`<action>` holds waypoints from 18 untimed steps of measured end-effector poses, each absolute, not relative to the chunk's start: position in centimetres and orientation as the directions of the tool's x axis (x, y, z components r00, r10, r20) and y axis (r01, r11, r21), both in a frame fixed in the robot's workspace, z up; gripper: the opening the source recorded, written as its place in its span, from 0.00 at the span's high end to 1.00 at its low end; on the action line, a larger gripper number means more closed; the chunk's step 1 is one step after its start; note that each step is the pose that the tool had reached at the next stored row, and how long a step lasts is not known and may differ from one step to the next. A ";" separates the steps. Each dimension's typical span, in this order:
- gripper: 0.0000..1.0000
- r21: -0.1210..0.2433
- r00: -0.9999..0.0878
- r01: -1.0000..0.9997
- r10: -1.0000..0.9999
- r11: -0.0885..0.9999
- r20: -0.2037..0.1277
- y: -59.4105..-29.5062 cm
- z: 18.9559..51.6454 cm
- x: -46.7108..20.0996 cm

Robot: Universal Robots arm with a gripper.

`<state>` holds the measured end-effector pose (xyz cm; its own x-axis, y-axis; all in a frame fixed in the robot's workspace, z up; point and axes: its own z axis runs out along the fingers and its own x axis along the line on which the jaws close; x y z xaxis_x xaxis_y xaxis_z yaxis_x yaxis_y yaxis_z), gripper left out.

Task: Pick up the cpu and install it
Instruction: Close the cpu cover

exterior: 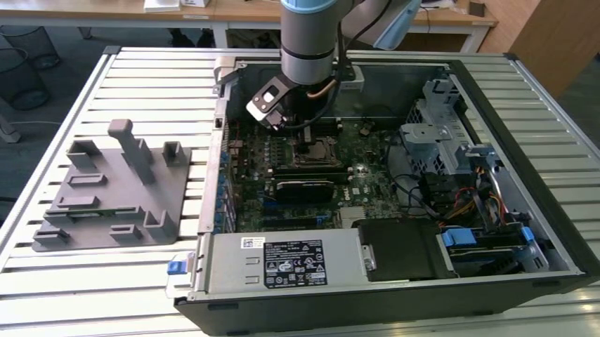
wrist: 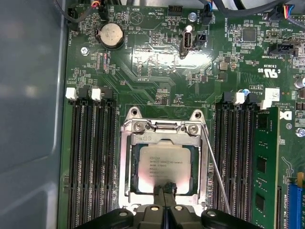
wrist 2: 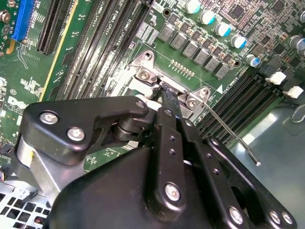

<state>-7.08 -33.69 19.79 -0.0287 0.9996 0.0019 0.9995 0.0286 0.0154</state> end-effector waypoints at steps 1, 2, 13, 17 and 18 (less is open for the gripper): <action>0.89 0.016 -0.029 0.999 1.000 0.029 0.002 -33.7 19.8 -7.1; 0.89 0.016 -0.029 0.999 1.000 0.029 0.003 -33.7 19.8 -7.1; 0.89 0.016 -0.029 0.999 1.000 0.029 0.003 -33.7 20.4 -7.1; 0.89 0.016 -0.029 0.999 1.000 0.029 0.003 -33.7 20.2 -7.1; 0.89 0.016 -0.029 0.999 1.000 0.029 0.003 -33.7 20.2 -7.1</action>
